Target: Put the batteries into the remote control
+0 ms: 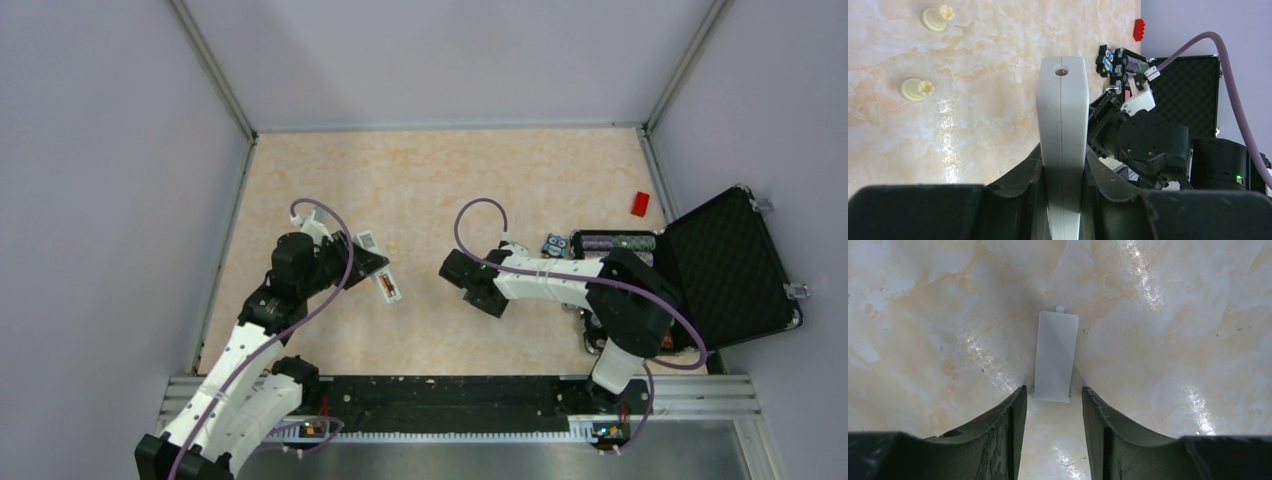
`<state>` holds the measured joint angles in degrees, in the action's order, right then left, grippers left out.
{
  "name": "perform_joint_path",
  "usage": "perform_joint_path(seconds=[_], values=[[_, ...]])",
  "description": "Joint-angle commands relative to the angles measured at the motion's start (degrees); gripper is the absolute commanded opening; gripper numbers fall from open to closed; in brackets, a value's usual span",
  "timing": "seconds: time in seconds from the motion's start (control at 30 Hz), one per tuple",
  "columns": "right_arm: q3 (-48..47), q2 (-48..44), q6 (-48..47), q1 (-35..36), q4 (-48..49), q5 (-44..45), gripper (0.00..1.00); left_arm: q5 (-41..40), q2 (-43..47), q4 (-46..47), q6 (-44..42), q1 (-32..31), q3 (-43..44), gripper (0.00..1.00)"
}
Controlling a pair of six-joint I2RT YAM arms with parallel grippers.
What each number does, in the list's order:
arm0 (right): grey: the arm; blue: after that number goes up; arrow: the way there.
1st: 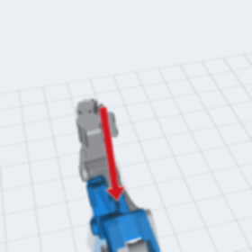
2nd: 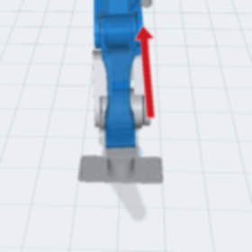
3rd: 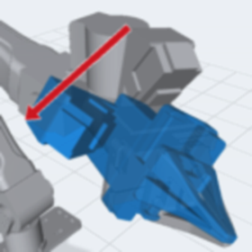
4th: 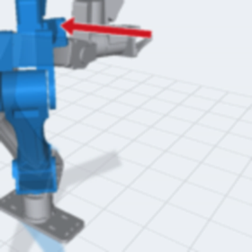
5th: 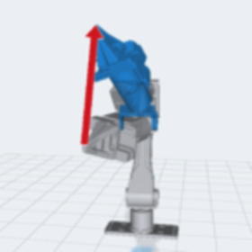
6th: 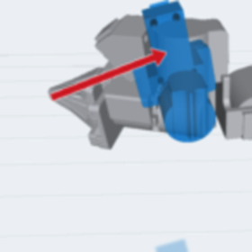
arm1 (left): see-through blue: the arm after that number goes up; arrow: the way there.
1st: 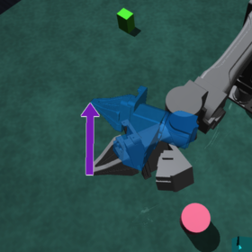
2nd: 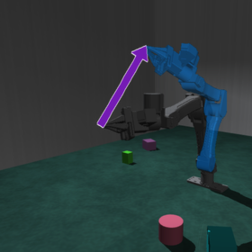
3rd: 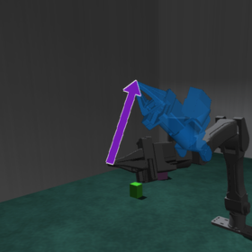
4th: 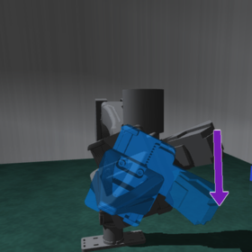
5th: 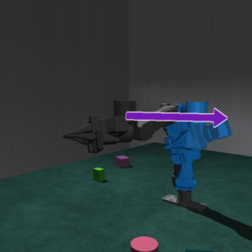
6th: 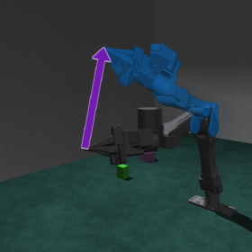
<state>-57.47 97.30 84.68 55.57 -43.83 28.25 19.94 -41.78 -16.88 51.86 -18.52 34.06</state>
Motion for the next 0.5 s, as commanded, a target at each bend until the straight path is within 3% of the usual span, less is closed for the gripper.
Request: perform_joint_path(seconds=[0.0,0.33,0.47], values=[[0.0,4.0,0.9,-1.0,0.1,0.3,0.44,0.9,0.6,1.7,-1.6,0.5,1.0,0.00],[-1.8,7.3,-2.2,-1.6,0.1,-2.5,0.45,1.2,1.2,0.9,-1.9,1.3,0.8,0.00],[-1.2,7.3,-3.3,-2.0,0.9,-4.5,0.39,1.4,1.4,0.7,-2.0,1.5,0.9,0.00]])
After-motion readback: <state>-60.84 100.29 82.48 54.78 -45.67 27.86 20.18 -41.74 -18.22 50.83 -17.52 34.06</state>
